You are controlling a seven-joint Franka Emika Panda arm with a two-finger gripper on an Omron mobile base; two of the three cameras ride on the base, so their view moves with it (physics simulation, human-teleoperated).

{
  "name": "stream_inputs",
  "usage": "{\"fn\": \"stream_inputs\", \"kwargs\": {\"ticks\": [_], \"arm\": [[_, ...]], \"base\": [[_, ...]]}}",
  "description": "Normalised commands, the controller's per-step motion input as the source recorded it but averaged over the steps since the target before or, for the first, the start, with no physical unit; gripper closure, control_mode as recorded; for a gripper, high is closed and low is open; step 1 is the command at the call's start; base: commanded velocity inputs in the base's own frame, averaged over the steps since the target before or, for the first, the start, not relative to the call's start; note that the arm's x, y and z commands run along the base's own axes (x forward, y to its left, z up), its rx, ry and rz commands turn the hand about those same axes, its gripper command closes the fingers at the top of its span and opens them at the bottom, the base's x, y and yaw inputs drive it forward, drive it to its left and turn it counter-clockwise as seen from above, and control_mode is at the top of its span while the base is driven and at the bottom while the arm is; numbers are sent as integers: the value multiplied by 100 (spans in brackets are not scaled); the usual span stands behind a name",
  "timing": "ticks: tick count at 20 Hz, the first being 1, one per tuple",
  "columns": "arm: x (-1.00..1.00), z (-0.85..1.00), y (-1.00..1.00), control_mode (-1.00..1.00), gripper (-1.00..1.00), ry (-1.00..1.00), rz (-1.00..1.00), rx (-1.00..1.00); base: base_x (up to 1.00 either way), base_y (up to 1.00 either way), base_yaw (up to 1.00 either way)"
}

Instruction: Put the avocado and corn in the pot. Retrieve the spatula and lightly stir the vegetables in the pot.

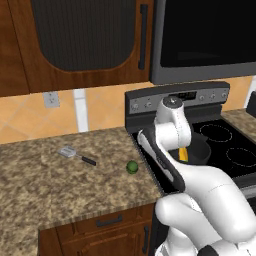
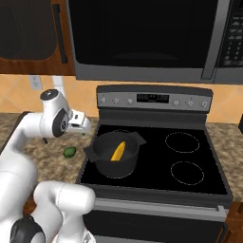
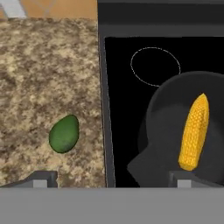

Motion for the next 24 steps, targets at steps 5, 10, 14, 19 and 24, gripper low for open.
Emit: {"fn": "stream_inputs", "kwargs": {"ticks": [5, 10, 14, 19, 24], "arm": [[5, -44, 99, -100, -100, 25, 9, -1], [36, -39, 40, -100, -100, 9, 0, 0], [39, -51, -2, -100, -100, 0, 0, 0], [14, -55, -3, -100, -100, 3, 0, 0], [5, -38, 0, -100, -100, 7, 0, 0]], "base": [[0, 0, 0], [0, 0, 0], [0, 0, 0], [0, 0, 0], [0, 0, 0]]}}
